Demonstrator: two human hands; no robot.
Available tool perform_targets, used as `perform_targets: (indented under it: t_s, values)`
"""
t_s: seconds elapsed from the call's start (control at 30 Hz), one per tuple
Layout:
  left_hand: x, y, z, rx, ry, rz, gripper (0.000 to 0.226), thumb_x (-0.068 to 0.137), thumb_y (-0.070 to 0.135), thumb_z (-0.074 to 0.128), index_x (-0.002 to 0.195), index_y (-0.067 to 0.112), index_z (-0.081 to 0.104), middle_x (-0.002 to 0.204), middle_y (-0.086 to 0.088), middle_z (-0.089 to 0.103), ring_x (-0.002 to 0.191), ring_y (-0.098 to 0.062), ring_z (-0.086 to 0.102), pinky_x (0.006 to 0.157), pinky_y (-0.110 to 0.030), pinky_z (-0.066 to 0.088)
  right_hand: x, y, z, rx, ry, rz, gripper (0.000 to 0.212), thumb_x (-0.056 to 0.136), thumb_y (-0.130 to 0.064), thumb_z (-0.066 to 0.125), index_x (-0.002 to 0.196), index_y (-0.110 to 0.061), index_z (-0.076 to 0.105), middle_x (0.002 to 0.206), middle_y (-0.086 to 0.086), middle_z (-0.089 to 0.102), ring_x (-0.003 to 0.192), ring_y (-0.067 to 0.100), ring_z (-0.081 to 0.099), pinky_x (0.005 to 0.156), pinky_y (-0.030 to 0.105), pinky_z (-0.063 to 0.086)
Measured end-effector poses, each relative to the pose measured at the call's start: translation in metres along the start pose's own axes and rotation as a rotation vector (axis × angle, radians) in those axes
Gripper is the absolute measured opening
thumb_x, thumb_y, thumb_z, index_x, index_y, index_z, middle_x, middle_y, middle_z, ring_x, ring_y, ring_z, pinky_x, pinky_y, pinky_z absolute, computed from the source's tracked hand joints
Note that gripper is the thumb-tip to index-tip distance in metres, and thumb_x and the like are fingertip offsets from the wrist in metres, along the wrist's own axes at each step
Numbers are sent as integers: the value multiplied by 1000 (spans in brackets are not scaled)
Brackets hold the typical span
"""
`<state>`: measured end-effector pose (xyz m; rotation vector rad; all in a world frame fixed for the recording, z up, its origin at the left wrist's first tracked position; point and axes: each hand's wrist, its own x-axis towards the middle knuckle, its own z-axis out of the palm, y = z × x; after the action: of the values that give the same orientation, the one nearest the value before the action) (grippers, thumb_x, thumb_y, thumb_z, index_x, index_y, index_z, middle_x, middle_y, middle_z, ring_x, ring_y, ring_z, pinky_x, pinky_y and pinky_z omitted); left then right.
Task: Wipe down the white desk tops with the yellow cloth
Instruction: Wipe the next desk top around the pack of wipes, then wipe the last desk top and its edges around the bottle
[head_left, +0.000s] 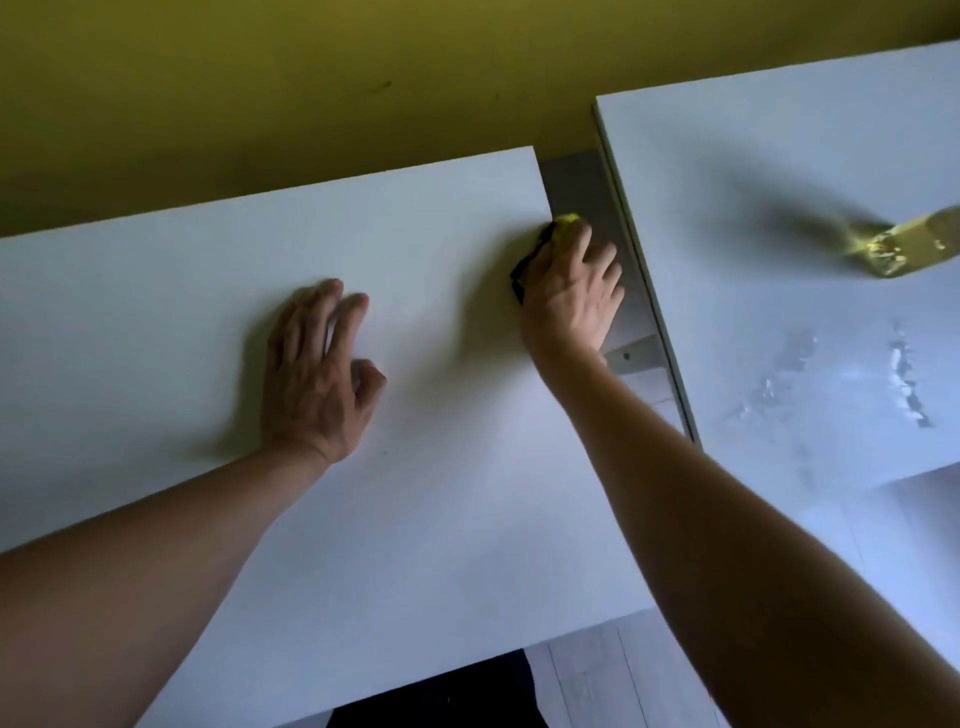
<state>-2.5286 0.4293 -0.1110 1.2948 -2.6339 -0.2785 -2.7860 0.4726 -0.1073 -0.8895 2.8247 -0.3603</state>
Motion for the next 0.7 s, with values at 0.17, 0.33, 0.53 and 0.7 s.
perform_targets:
  t_s: [0.17, 0.33, 0.53, 0.7]
  values:
    - [-1, 4, -6, 38, -53, 3, 62, 93, 27, 44, 152, 8, 47, 160, -21, 40, 146, -44, 36, 124, -52, 25, -52, 31, -23, -127, -100, -23, 51, 100, -27, 52, 145, -11, 34, 128, 18, 48, 117, 37, 49, 98, 47, 40]
    - [3, 17, -23, 47, -255, -56, 60, 92, 21, 60, 147, 6, 43, 159, -22, 36, 140, -47, 40, 112, -58, 34, -94, 68, -64, -87, -134, -74, 43, 97, -19, 56, 136, -12, 41, 125, 17, 49, 114, 38, 49, 100, 47, 39]
    - [-25, 36, -43, 14, -398, -52, 47, 91, 17, 66, 135, 4, 55, 148, -22, 47, 127, -46, 51, 99, -54, 43, -142, 95, -110, 91, -72, -11, 35, 106, -33, 42, 137, -16, 43, 122, 13, 49, 106, 33, 47, 90, 41, 35]
    - [-48, 74, -59, -78, -445, -8, 42, 93, 15, 67, 133, 3, 62, 133, -21, 59, 121, -46, 56, 97, -53, 46, -171, 119, -140, 193, -64, 14, 38, 105, -35, 44, 140, -19, 44, 123, 11, 50, 105, 31, 48, 92, 43, 39]
